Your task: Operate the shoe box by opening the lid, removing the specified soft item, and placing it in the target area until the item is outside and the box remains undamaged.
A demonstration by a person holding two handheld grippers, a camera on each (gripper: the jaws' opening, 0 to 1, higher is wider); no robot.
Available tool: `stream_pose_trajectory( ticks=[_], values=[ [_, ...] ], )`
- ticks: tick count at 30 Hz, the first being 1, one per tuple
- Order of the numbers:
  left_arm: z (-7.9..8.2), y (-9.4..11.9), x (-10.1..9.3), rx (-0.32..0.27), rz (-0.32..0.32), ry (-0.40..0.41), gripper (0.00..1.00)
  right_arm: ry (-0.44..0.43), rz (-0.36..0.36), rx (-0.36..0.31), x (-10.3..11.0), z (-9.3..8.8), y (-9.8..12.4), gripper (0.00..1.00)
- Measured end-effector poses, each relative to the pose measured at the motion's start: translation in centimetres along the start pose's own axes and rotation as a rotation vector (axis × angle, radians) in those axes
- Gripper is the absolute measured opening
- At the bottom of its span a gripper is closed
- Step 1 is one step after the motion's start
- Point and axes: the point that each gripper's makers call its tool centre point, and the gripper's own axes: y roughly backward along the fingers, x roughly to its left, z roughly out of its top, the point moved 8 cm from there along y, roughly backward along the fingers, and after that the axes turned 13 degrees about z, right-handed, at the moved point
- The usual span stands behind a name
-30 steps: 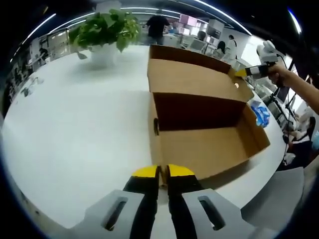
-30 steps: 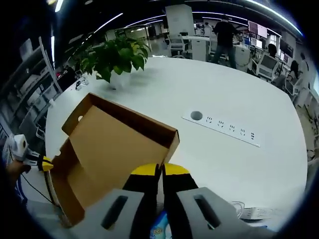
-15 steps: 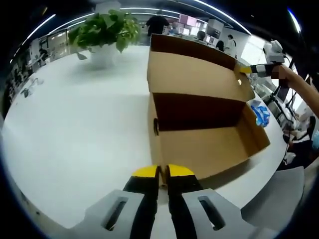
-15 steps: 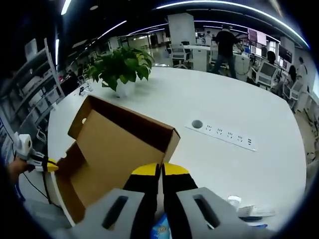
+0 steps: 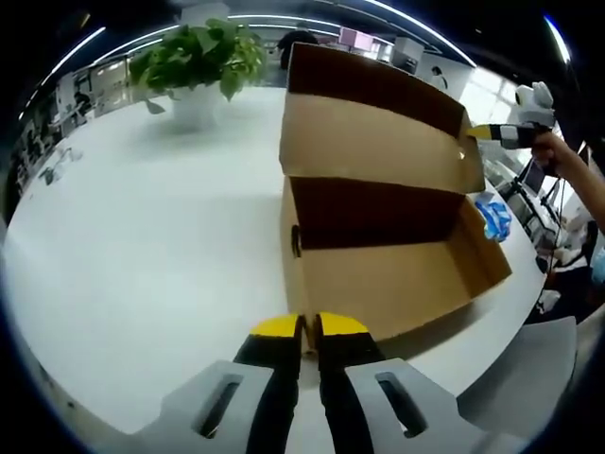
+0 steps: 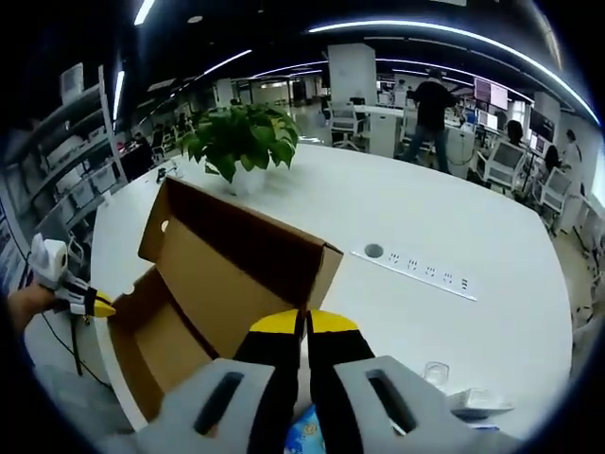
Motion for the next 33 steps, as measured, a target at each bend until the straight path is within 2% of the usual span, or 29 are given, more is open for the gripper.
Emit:
stream_pose_trajectory(
  ticks=[12,28,33],
  values=[
    [-0.2,0.1,0.1,-0.016,-0.005,0.018,0.02,0.069,-0.025,-0.040,2.2,-0.8,1.7,0.00],
    [-0.3,0.1,0.1,-0.035,-0.007,0.004,0.03,0.059,-0.029,-0.101,4.3,-2.2,3.5,0.00],
    [-0.3,0.1,0.1,-0.044,-0.008,0.003,0.03,0.092,-0.043,-0.108,5.2,-2.8,4.0,0.00]
  ],
)
